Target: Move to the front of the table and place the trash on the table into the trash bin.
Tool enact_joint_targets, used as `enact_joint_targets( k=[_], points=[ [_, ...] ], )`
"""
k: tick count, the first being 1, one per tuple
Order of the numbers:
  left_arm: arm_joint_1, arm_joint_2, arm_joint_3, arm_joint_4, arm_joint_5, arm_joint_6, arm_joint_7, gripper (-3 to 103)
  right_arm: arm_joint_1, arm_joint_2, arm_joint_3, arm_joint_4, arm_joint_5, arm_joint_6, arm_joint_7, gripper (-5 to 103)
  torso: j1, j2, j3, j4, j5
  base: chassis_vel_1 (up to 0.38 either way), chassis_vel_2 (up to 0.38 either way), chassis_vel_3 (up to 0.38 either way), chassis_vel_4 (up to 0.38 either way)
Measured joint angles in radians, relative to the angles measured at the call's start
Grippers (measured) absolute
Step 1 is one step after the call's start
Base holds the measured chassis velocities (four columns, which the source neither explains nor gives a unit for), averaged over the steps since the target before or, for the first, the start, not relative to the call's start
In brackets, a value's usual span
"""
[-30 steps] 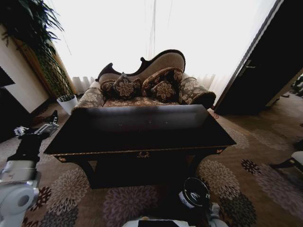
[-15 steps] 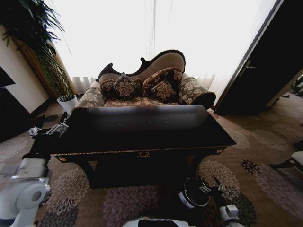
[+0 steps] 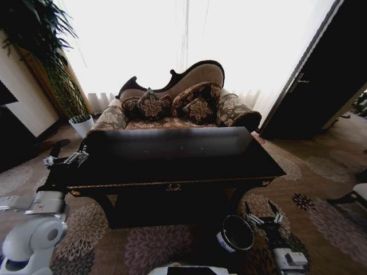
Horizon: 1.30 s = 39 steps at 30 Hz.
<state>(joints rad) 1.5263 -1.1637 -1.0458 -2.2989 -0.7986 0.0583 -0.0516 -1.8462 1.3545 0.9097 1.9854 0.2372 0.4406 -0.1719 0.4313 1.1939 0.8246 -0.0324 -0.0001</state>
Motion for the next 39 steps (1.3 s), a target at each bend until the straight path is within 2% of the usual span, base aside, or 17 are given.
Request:
enact_joint_targets(
  k=[6, 8, 10, 11, 13, 16, 17, 19, 20, 25, 39],
  points=[
    [0.008, 0.000, -0.012, -0.003, -0.001, 0.014, -0.018, 100, -0.012, -0.011, 0.011, 0.122, 0.055, -0.035, 0.017, 100, 0.000, 0.000, 0.000, 0.0000, -0.0001, 0.000, 0.000, 0.000, 0.000],
    [0.014, 0.002, -0.019, -0.015, -0.002, 0.014, -0.014, 100, -0.013, -0.022, 0.009, 0.179, 0.097, -0.067, 0.031, 100, 0.000, 0.000, 0.000, -0.0001, 0.0000, 0.000, 0.000, 0.000, 0.000],
    [0.027, 0.003, -0.031, -0.031, -0.002, 0.012, -0.012, 100, -0.007, -0.057, 0.007, 0.262, 0.157, -0.135, 0.068, 100, 0.000, 0.000, 0.000, -0.0001, 0.0001, 0.000, 0.000, 0.000, 0.000],
    [0.027, 0.003, -0.031, -0.031, -0.002, 0.012, -0.012, 100, -0.007, -0.057, 0.007, 0.262, 0.157, -0.135, 0.068, 100, 0.000, 0.000, 0.000, -0.0001, 0.0001, 0.000, 0.000, 0.000, 0.000],
    [0.042, 0.004, -0.045, -0.046, -0.005, 0.004, -0.003, 100, 0.004, -0.105, 0.007, 0.310, 0.203, -0.192, 0.102, 100, 0.000, 0.000, 0.000, 0.0000, 0.0001, 0.000, 0.000, 0.000, 0.000],
    [0.079, 0.003, -0.069, -0.074, -0.008, -0.025, 0.017, 100, 0.039, -0.247, 0.008, 0.361, 0.297, -0.292, 0.153, 100, 0.000, 0.000, 0.000, 0.0003, 0.0001, 0.000, 0.000, 0.000, 0.000],
    [0.079, 0.003, -0.069, -0.074, -0.008, -0.025, 0.017, 100, 0.039, -0.247, 0.008, 0.361, 0.297, -0.292, 0.153, 100, 0.000, 0.000, 0.000, 0.0003, 0.0001, 0.000, 0.000, 0.000, 0.000],
    [0.103, -0.005, -0.073, -0.086, -0.003, -0.042, 0.024, 100, 0.063, -0.308, 0.006, 0.364, 0.329, -0.320, 0.159, 100, 0.000, 0.000, 0.000, 0.0003, 0.0002, 0.000, 0.000, 0.000, 0.000],
    [0.119, -0.014, -0.073, -0.089, 0.008, -0.057, 0.029, 100, 0.081, -0.342, 0.002, 0.358, 0.338, -0.328, 0.154, 100, 0.000, 0.000, 0.000, 0.0003, 0.0003, 0.000, 0.000, 0.000, 0.000],
    [0.162, -0.034, -0.058, -0.091, 0.026, -0.084, 0.039, 100, 0.115, -0.375, -0.015, 0.337, 0.345, -0.340, 0.136, 100, 0.000, 0.000, 0.000, 0.0002, 0.0001, 0.000, 0.000, 0.000, 0.000],
    [0.236, -0.091, 0.006, -0.100, 0.081, -0.081, 0.009, 100, 0.149, -0.425, -0.016, 0.311, 0.363, -0.364, 0.116, 100, 0.000, 0.000, 0.000, 0.0000, 0.0001, 0.000, 0.000, 0.000, 0.000]
  ],
)
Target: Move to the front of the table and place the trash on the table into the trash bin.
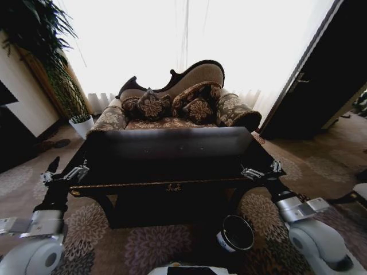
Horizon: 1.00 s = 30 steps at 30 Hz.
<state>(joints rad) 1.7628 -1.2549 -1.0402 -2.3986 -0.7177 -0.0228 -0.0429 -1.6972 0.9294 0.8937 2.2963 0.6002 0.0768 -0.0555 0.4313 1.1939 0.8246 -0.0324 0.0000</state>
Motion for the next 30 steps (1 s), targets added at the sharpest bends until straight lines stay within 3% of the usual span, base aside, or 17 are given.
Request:
enact_joint_targets(
  k=[11, 30],
  points=[
    [0.046, -0.027, 0.023, -0.014, 0.059, -0.012, 0.014, 100, 0.000, -0.008, -0.001, -0.001, 0.023, 0.000, -0.027, 100, 0.000, 0.000, 0.000, 0.0000, 0.0000, 0.000, 0.000, 0.000, 0.000],
    [0.041, -0.029, 0.023, -0.017, 0.061, -0.022, 0.027, 100, -0.007, -0.005, 0.002, -0.004, 0.022, 0.016, -0.066, 100, 0.000, 0.000, 0.000, 0.0000, -0.0001, 0.000, 0.000, 0.000, 0.000]
  ],
)
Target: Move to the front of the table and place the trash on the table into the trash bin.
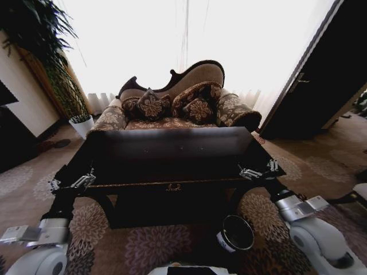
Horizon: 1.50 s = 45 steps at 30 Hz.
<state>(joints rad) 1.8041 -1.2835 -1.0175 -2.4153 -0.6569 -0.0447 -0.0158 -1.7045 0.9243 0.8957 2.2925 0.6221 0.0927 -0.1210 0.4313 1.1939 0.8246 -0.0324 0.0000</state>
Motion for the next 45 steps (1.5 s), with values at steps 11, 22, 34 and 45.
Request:
enact_joint_targets(
  k=[11, 22, 34, 45],
  points=[
    [-0.001, 0.001, -0.005, 0.002, 0.000, -0.002, 0.001, 100, -0.003, -0.001, 0.002, -0.001, 0.000, 0.009, -0.028, 100, 0.000, 0.000, 0.000, 0.0001, 0.0000, 0.023, -0.016, -0.022, 0.030],
    [0.000, 0.001, -0.004, 0.002, 0.002, -0.002, 0.001, 100, -0.007, 0.001, 0.003, -0.002, -0.001, 0.014, -0.038, 100, 0.000, 0.000, 0.000, 0.0001, 0.0001, 0.179, -0.166, -0.186, 0.169],
    [-0.001, 0.000, 0.001, 0.005, 0.006, -0.003, 0.002, 100, -0.014, 0.003, 0.011, -0.003, -0.001, 0.023, -0.054, 100, 0.000, 0.000, 0.000, 0.0000, 0.0001, 0.326, -0.330, -0.318, 0.321],
    [-0.003, 0.001, 0.005, 0.007, 0.008, -0.004, 0.002, 100, -0.016, 0.004, 0.011, -0.005, -0.002, 0.029, -0.064, 100, 0.000, 0.000, 0.000, 0.0000, 0.0005, 0.367, -0.376, -0.361, 0.365]
  ],
)
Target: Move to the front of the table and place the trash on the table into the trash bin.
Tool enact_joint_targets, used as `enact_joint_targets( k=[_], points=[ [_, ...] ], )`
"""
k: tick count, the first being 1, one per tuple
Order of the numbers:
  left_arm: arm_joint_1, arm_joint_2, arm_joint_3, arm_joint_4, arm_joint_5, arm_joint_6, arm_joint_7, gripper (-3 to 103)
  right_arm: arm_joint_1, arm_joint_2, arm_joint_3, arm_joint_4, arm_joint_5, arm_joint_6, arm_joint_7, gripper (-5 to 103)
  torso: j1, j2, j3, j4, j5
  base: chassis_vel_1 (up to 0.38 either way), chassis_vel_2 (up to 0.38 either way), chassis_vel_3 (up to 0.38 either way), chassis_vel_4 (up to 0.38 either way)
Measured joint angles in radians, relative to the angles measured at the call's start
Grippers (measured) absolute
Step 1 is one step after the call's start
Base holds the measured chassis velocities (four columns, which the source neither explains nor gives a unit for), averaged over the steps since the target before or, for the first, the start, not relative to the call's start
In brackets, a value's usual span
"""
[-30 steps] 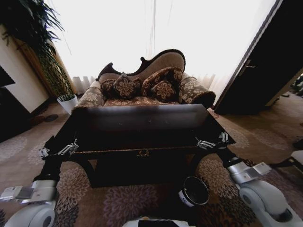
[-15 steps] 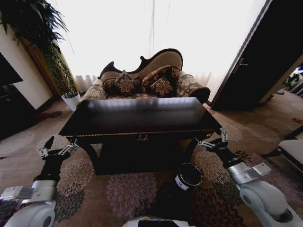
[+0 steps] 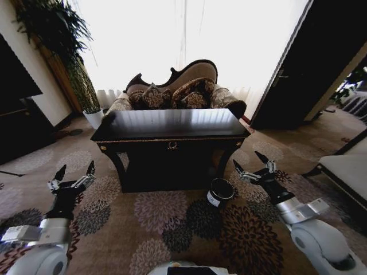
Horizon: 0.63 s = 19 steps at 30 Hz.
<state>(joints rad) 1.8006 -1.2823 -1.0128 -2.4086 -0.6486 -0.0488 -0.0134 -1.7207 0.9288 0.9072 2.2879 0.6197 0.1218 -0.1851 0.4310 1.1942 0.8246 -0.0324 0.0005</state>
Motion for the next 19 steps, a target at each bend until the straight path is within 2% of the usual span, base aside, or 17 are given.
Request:
enact_joint_targets(
  k=[14, 17, 19],
  points=[
    [-0.002, 0.000, 0.019, 0.007, 0.014, -0.003, 0.000, 100, 0.002, 0.004, -0.009, -0.012, -0.013, 0.024, -0.026, 100, 0.000, 0.000, 0.000, 0.0000, -0.0012, 0.346, -0.343, -0.353, 0.362],
    [-0.001, -0.001, 0.020, 0.007, 0.016, -0.003, 0.001, 100, 0.002, 0.004, -0.010, -0.013, -0.011, 0.030, -0.033, 100, 0.000, 0.000, 0.000, 0.0000, 0.0011, 0.338, -0.368, -0.359, 0.355],
    [0.000, -0.002, 0.020, 0.007, 0.017, -0.003, 0.002, 100, 0.002, 0.004, -0.011, -0.013, -0.010, 0.031, -0.035, 100, -0.001, 0.000, 0.000, 0.0002, -0.0018, 0.269, -0.315, -0.224, 0.304]
  ],
)
